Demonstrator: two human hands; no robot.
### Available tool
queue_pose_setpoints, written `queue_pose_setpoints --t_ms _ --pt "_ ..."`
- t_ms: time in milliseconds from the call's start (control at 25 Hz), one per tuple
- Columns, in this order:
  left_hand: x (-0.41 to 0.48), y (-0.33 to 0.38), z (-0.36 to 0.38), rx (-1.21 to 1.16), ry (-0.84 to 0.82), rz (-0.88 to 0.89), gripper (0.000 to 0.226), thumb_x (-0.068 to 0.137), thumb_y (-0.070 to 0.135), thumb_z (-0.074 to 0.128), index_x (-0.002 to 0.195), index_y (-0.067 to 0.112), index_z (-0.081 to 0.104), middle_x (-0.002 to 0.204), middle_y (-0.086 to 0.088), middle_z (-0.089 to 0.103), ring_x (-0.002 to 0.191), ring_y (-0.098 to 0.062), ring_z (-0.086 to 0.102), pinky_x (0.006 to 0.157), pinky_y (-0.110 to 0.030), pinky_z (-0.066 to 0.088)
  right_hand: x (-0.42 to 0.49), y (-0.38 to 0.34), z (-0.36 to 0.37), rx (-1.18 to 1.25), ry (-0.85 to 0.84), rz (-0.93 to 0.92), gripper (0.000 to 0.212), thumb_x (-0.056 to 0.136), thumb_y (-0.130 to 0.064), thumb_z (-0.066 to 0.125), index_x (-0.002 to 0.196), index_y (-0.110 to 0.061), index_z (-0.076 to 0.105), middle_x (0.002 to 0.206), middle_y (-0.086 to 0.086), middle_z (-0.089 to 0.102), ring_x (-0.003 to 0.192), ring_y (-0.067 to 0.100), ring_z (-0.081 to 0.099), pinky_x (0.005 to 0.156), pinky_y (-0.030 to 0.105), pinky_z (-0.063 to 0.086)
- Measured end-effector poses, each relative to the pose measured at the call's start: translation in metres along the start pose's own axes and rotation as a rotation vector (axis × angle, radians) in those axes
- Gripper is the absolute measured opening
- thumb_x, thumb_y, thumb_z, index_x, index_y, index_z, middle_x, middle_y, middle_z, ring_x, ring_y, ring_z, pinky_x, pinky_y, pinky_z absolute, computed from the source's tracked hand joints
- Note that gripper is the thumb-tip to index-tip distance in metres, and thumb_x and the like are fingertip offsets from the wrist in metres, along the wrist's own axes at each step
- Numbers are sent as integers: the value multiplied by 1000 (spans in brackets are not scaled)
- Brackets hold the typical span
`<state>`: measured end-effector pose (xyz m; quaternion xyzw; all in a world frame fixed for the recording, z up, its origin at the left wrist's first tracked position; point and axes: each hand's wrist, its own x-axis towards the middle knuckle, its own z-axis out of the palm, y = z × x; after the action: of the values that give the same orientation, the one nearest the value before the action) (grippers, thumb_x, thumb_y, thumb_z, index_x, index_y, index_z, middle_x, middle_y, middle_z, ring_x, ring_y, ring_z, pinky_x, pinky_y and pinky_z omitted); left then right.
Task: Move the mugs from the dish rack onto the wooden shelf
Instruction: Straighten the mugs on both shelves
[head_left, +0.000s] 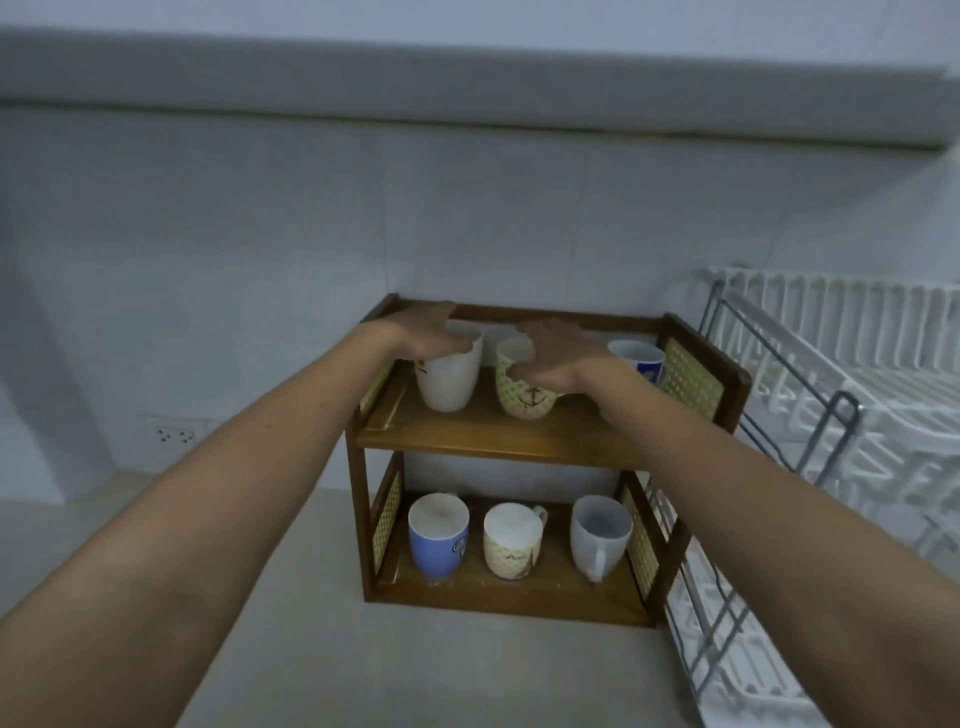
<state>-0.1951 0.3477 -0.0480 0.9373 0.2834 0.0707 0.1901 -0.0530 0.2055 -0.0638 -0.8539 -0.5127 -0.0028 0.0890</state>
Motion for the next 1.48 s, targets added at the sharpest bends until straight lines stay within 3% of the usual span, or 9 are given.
queue_pose_setpoints --t_ms 160,400,520,640,800,1000,1120,1280,1480 --pt "9 -2 -5 223 -5 -23 85 84 68 46 151 19 27 157 -6 30 140 -26 33 110 -36 30 18 3 -11 45 -216 -7 80 81 -46 62 147 -23 23 149 8 38 129 29 42 101 43 43" --pt "18 1 1 382 105 -184 96 71 83 42 131 8 54 128 -18 55 113 -33 55 89 -37 48 18 7 -17 71 -147 -37 94 71 -56 71 146 -18 28 149 5 39 130 26 41 99 36 41" --pt "18 5 3 381 153 -241 101 71 85 40 134 8 50 134 -18 51 118 -35 51 92 -39 46 17 5 -15 78 -132 -47 94 72 -57 71 146 -18 29 150 5 37 131 26 40 99 35 40" --pt "16 5 -7 339 31 -117 87 84 74 38 146 13 35 150 -14 39 132 -33 41 107 -44 37 17 3 -21 115 -240 -120 84 72 -36 76 144 -26 32 149 0 37 128 23 39 91 32 42" --pt "8 0 -18 313 -69 -54 78 87 61 49 145 10 37 147 -12 44 129 -28 45 102 -40 42 19 -4 -33 23 -397 -146 90 68 -10 71 142 -36 27 148 2 33 129 27 35 97 42 44" --pt "9 -3 -12 282 49 -18 79 81 65 56 131 4 51 128 -15 58 111 -29 57 89 -37 49 22 -10 -23 -195 -342 116 106 68 -81 52 148 -19 20 151 10 34 131 31 39 103 44 39" --pt "12 -6 -14 277 29 -8 76 81 66 55 120 2 57 116 -15 63 100 -27 59 79 -34 46 22 -7 -19 -276 -288 40 95 71 -74 56 140 -12 36 139 9 49 117 28 50 93 38 46" --pt "14 -7 -18 325 -36 -4 69 88 64 45 113 0 56 105 -15 60 88 -24 52 72 -31 39 22 6 -38 -172 -418 -7 92 75 -36 74 148 -25 19 153 5 29 134 29 34 104 44 39" --pt "16 -5 -22 357 -63 -1 71 87 64 46 115 -1 57 96 -10 56 88 -24 53 71 -30 40 23 8 -31 -239 -294 53 87 73 -68 60 138 -15 40 140 10 50 120 28 50 97 40 44"
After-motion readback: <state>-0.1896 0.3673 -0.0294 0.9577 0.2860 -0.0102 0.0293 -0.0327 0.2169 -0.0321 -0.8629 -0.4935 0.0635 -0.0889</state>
